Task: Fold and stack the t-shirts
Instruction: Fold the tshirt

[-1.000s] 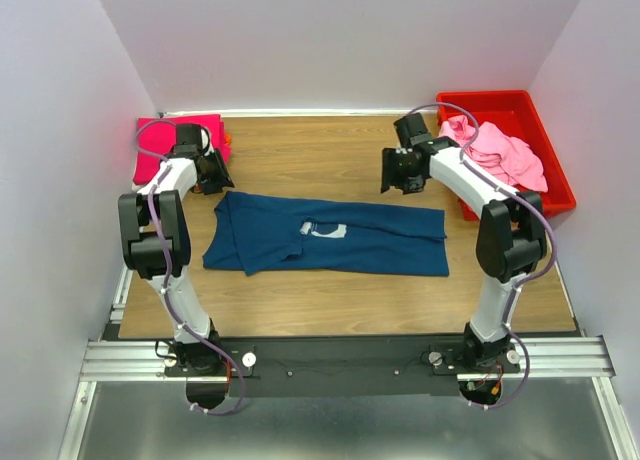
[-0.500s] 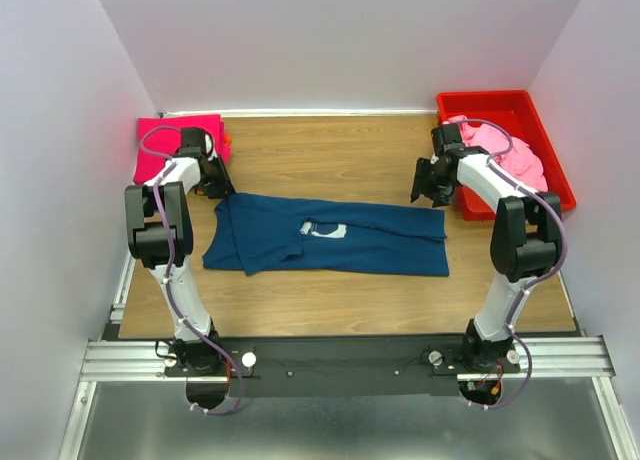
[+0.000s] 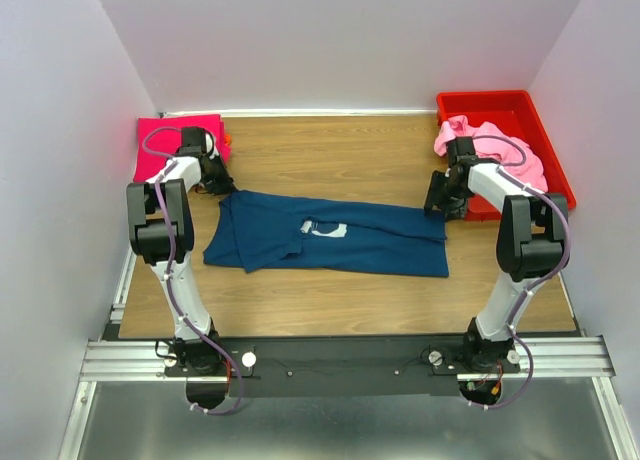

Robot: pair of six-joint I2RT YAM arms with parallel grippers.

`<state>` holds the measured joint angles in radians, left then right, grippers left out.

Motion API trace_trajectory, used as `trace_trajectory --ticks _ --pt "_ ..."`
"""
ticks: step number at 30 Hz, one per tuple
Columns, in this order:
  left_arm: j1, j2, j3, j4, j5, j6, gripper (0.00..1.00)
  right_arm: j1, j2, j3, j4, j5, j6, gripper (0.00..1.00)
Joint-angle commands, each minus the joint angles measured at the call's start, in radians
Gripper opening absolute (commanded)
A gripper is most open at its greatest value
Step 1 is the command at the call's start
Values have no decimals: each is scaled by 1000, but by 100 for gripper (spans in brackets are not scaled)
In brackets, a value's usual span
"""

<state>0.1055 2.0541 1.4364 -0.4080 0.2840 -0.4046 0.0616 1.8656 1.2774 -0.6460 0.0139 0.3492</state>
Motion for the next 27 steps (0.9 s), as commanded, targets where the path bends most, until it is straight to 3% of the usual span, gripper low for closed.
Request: trace_trajectory --ticks 1,6,10,13,14,27 --pt "3 32 21 6 27 -5 4 -14 -37 -29 35 43 19 66" --pt "3 34 27 5 17 -5 0 -20 -34 -61 60 52 25 59" --pt "5 35 50 -2 -5 -8 0 -20 -20 -67 69 69 28 39" --pt "5 20 68 1 -43 -14 0 -22 -26 -70 66 101 37 13" --pt "6 18 73 3 -52 -19 0 -22 -29 -72 66 115 37 11" --pt "7 67 157 38 -48 -33 0 -28 -39 -73 52 173 36 8"
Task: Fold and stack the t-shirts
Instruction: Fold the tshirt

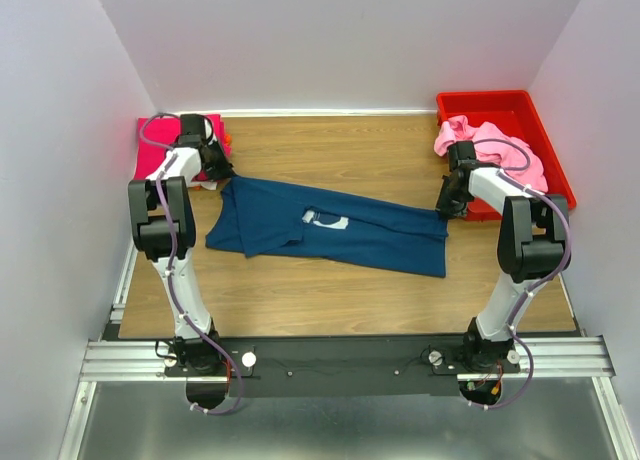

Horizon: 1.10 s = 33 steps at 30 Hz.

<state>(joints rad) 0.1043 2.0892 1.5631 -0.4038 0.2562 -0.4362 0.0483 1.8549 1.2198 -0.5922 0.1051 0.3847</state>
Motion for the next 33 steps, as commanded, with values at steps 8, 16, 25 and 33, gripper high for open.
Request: trace_trajectory --ticks 8,16,25,33 --pt "-29 107 147 36 35 5 23 -13 -48 10 -17 24 -40 43" --pt "-78 80 235 -16 -20 -6 52 -10 -108 60 -23 -99 -90 71" --pt "-158 -56 168 -78 -58 13 52 38 -120 76 -23 -232 -156 74" --pt "-258 -190 -125 -15 37 24 52 88 -86 24 -17 -312 -158 73"
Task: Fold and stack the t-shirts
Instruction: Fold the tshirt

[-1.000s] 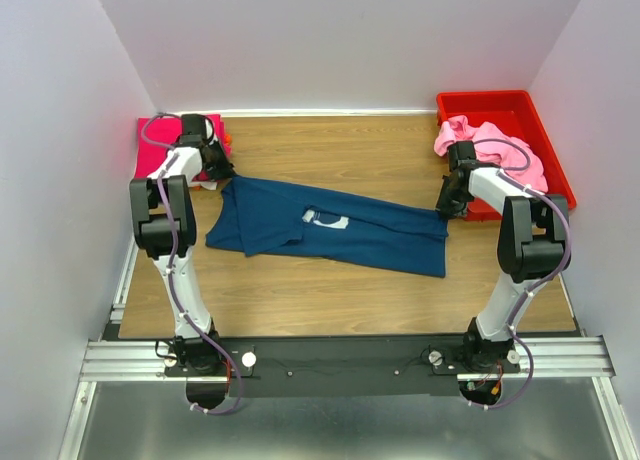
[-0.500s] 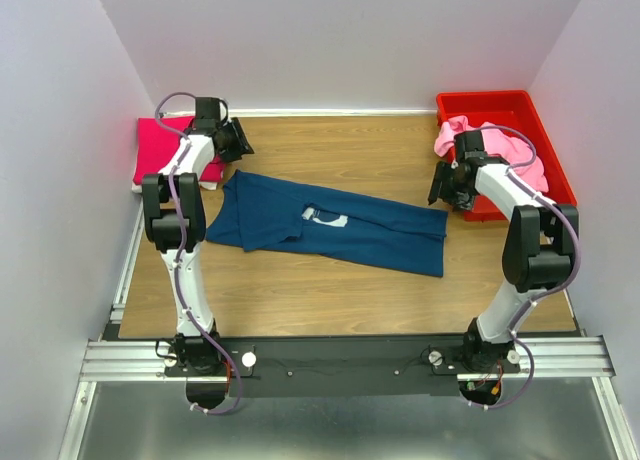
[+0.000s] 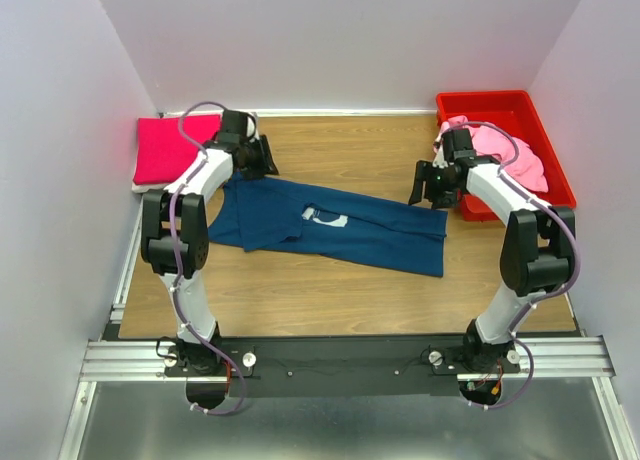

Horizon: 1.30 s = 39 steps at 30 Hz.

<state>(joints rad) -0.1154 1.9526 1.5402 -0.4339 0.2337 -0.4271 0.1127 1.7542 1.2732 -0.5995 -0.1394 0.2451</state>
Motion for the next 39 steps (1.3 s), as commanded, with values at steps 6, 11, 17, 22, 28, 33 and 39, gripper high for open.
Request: trace_trajectory --ticks 6,11,17,22,28,33,39 --pt "-70 -83 -291 67 124 -12 52 35 10 -132 6 -78 -13 72" --pt "-70 -15 -316 63 104 -7 52 38 -7 -205 4 -98 0 72" --pt "-82 110 -168 11 46 34 51 47 -56 -305 -6 -104 46 72" --pt "-107 209 -6 -25 26 71 51 73 -81 -367 -23 -129 83 72" --pt "-153 351 208 -74 23 128 51 163 -117 -410 -40 -137 135 72" --pt "-181 405 322 -74 27 159 51 232 -154 -419 -65 -135 175 71" --pt "-191 307 365 -62 1 140 51 257 -243 -341 -117 -59 180 71"
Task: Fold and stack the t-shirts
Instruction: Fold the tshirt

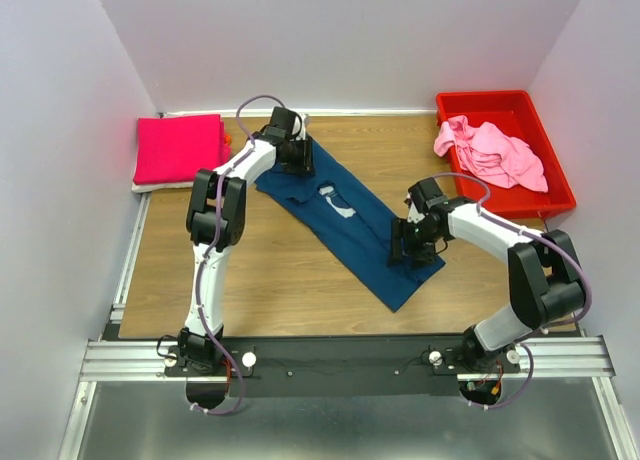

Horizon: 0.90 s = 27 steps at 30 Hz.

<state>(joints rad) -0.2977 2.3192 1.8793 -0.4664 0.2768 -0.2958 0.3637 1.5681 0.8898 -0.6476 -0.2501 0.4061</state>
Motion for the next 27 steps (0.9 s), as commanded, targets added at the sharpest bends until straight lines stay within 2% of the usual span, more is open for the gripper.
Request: trace_trajectory --ticks 1,7,11,16,22,27 --pt "-11 -76 27 -32 -50 4 51 4 -59 63 -75 69 16 72" --pt "-9 -179 -32 -87 -91 -54 51 6 12 115 -70 83 -33 72" --pt "-8 -233 -216 -60 -99 -85 51 6 41 92 -31 71 -81 72" --pt "-6 -235 -333 -8 -90 -100 51 6 56 51 5 28 -108 71" --pt "8 -141 -298 -11 -128 -72 51 12 55 -9 29 -44 -102 70" --pt "11 -60 -209 -40 -163 -42 51 40 73 -49 52 -87 -99 70"
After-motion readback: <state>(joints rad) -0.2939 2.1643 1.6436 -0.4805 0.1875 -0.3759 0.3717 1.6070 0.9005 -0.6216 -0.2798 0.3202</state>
